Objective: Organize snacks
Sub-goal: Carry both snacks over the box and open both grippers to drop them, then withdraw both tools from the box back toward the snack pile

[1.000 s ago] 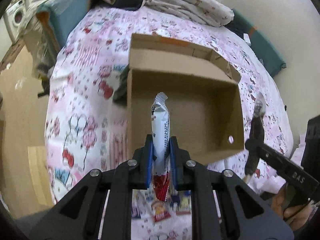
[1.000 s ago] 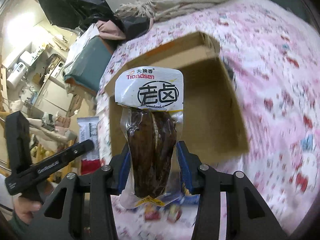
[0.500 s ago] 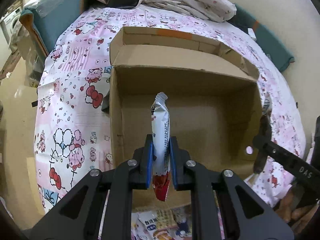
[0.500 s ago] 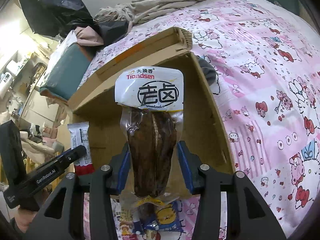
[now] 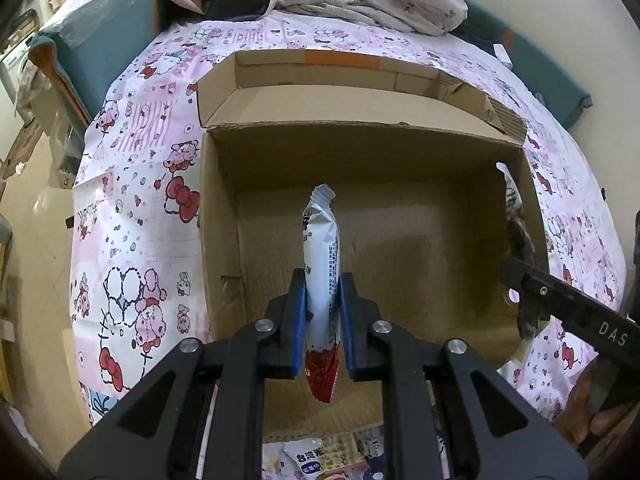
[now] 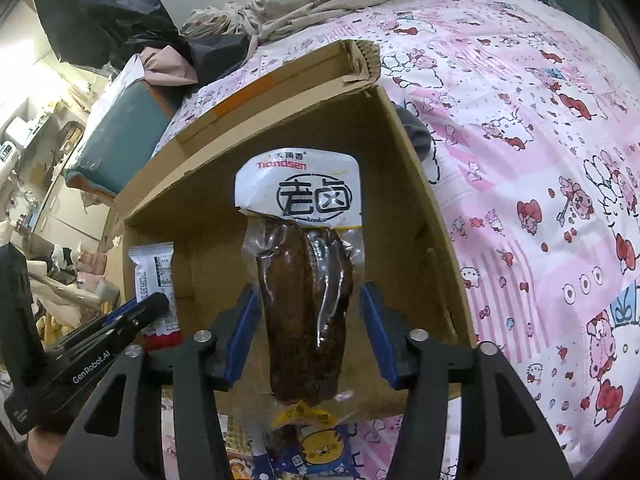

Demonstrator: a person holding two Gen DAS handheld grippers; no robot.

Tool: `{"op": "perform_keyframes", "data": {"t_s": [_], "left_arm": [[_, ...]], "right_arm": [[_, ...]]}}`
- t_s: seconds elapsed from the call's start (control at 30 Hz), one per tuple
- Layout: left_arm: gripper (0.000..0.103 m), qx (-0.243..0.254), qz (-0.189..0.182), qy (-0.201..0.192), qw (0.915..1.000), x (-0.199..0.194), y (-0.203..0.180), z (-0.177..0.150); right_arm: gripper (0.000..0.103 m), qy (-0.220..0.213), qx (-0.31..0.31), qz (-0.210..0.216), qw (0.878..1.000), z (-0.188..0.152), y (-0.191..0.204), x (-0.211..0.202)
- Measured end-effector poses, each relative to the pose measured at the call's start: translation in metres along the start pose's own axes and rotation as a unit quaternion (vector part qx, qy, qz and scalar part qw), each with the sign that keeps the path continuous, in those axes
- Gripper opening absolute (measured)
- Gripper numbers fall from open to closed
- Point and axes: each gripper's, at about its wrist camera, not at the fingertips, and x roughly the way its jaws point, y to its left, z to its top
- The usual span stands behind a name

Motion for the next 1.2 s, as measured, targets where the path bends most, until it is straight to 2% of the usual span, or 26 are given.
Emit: {"op": "perform_keyframes", "data": {"t_s": [0.33,0.37,0.4,0.43,0.5,0.57,0.63,0.67,0.9,1.2], "left_arm": [[0.014,-0.002,-0.006,0.000,1.0000,0.000,0.000,-0.002],[0.014,-0.001,-0.009,0.001,1.0000,0.000,-0.001,-0.002],[0.014,0.002,-0.011,0.002,0.9999,0.000,-0.002,-0.002],[0.018,0.004,-0.011,0.002,0.9999,-0.001,-0.003,-0.002],[0.036,0.011,-0.006,-0.002,0.9999,-0.003,-0.006,-0.003],[0.062,0.011,0.002,-0.015,0.9998,-0.007,-0.008,-0.004],[0.074,0.012,0.008,-0.024,0.9996,-0.011,-0.008,-0.003],[0.076,0.013,0.009,-0.028,0.9995,-0.013,-0.008,-0.003],[0.076,0.002,0.005,-0.035,0.9994,-0.019,-0.002,-0.002],[0.077,-0.004,-0.003,-0.063,0.9980,-0.041,0.002,-0.011]], "right_arm": [[0.067,0.000,0.014,0.019,1.000,0.001,0.000,0.002],[0.070,0.001,0.017,0.024,1.000,0.001,0.000,0.002],[0.078,0.001,0.021,0.032,0.999,0.002,-0.001,0.002],[0.081,0.002,0.026,0.042,0.999,0.003,-0.001,0.001],[0.085,-0.006,0.024,0.048,0.999,0.004,0.001,-0.003],[0.085,-0.013,0.015,0.048,0.999,0.006,0.005,-0.006],[0.085,-0.013,0.014,0.050,0.999,0.006,0.006,-0.007],[0.085,-0.013,0.015,0.052,0.998,0.006,0.006,-0.008],[0.085,-0.014,0.014,0.049,0.999,0.006,0.009,-0.011],[0.085,-0.023,0.007,0.039,0.999,0.004,0.013,-0.023]]}}
